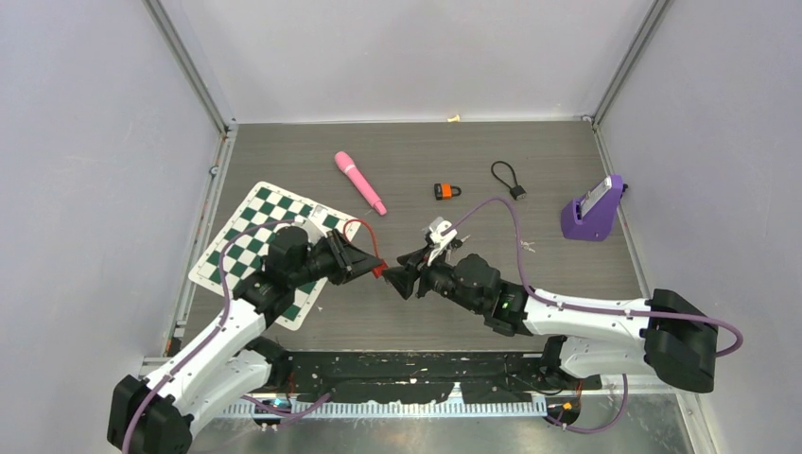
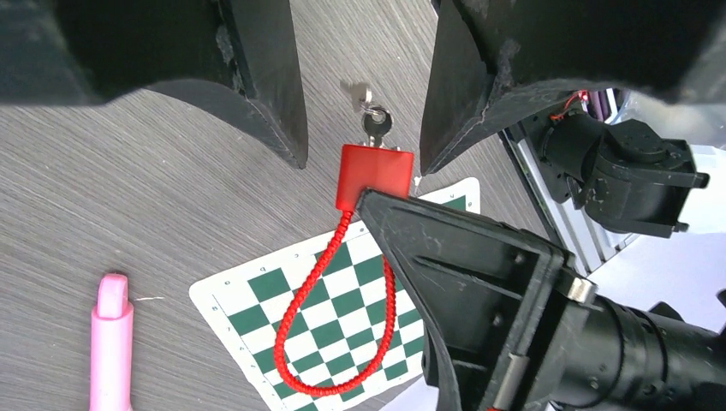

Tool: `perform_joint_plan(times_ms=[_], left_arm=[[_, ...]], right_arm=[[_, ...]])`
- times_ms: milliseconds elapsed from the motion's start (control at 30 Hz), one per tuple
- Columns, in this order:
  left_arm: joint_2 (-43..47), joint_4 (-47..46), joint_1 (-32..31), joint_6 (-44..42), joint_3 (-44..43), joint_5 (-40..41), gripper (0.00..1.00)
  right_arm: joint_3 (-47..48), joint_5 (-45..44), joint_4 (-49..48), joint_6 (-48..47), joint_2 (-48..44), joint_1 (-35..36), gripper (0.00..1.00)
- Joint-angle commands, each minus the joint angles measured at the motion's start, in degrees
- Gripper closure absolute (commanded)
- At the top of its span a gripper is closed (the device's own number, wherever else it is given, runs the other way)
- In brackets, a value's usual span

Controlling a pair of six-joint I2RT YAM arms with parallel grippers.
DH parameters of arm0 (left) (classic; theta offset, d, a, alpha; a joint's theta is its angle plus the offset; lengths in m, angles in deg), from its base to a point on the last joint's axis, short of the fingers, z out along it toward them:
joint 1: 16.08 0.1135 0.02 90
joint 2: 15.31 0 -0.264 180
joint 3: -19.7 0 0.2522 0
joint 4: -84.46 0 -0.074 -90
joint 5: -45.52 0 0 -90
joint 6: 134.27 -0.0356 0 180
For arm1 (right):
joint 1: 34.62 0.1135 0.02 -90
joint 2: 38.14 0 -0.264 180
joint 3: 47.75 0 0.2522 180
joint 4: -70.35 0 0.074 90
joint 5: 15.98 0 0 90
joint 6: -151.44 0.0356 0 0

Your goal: Unlock with the key

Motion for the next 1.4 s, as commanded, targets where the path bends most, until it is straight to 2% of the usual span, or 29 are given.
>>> perform_joint_plan(times_ms=[0, 567, 1267, 1367], left_arm=[[1.9, -0.4, 0.3, 0.1, -3.3, -2.3, 1.0], [2.3, -1.9, 0.3, 2.6, -3.0, -3.2, 1.0], [2.5, -1.4, 0.4, 3.0, -3.6, -2.9, 1.0], [2.6, -1.4, 0.4, 3.1, -3.7, -3.0, 1.0]], right_arm=[[-0.6, 0.3, -7.6, -1.9, 0.3, 0.2, 0.42], [-0.2, 3.5, -9.9, -1.0, 4.3, 0.2, 0.4], [-0.6, 2.7, -7.9, -1.1, 5.4, 0.2, 0.41], [-0.7, 2.5, -8.1, -1.2, 5.2, 0.2, 0.44]])
